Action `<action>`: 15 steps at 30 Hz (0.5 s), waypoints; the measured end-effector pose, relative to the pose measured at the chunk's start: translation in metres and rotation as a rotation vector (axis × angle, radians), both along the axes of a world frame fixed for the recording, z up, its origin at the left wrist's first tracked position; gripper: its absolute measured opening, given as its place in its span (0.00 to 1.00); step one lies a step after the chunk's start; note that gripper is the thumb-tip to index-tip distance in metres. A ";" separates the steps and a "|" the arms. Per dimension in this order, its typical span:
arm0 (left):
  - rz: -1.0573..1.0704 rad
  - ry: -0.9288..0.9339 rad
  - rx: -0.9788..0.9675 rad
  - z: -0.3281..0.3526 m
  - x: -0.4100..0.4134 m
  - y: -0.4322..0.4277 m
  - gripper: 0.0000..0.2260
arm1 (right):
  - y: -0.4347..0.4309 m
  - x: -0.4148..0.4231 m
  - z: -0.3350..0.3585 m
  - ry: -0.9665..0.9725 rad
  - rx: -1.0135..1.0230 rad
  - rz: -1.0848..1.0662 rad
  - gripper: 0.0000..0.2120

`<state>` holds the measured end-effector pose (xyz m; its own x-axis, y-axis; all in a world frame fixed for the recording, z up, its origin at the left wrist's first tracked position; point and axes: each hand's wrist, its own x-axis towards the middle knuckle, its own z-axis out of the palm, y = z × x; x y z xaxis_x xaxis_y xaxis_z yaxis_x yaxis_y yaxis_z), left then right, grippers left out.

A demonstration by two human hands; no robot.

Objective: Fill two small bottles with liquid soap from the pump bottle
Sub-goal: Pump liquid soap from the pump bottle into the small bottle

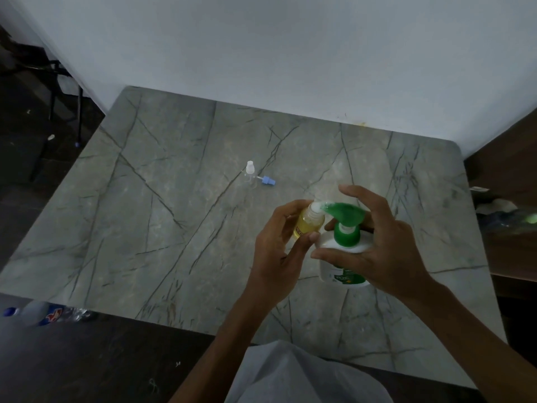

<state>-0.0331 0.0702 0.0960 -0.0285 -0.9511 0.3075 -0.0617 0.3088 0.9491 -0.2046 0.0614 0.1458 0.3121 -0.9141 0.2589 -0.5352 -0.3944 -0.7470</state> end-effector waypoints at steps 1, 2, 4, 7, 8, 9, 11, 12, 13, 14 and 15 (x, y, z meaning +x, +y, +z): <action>0.000 0.006 -0.004 0.000 -0.002 0.000 0.16 | 0.000 -0.001 -0.002 -0.016 -0.005 -0.002 0.44; 0.000 0.015 -0.006 0.000 -0.003 0.001 0.16 | 0.000 -0.002 -0.004 -0.029 -0.011 -0.006 0.44; -0.001 0.029 -0.009 0.000 -0.006 0.001 0.14 | 0.001 -0.003 -0.008 -0.056 -0.030 -0.024 0.44; 0.001 0.047 0.002 0.000 -0.009 0.001 0.15 | 0.002 -0.005 -0.016 -0.084 -0.044 -0.048 0.44; 0.000 0.053 0.006 -0.001 -0.009 0.001 0.15 | 0.003 -0.007 -0.018 -0.090 -0.037 -0.054 0.44; 0.001 0.055 0.008 -0.001 -0.010 0.001 0.15 | 0.003 -0.008 -0.019 -0.096 -0.028 -0.058 0.44; 0.001 0.046 0.009 -0.001 -0.011 0.001 0.14 | 0.003 -0.010 -0.021 -0.111 -0.012 -0.065 0.44; 0.001 0.037 0.011 -0.002 -0.011 0.001 0.14 | 0.002 -0.011 -0.022 -0.118 -0.004 -0.068 0.45; 0.000 0.029 0.018 -0.002 -0.012 0.001 0.14 | 0.002 -0.013 -0.024 -0.121 0.000 -0.069 0.45; -0.003 0.026 0.025 -0.002 -0.013 0.002 0.14 | 0.001 -0.014 -0.025 -0.119 0.001 -0.068 0.45; -0.005 0.023 0.032 -0.003 -0.014 0.002 0.14 | 0.001 -0.016 -0.027 -0.117 0.001 -0.067 0.45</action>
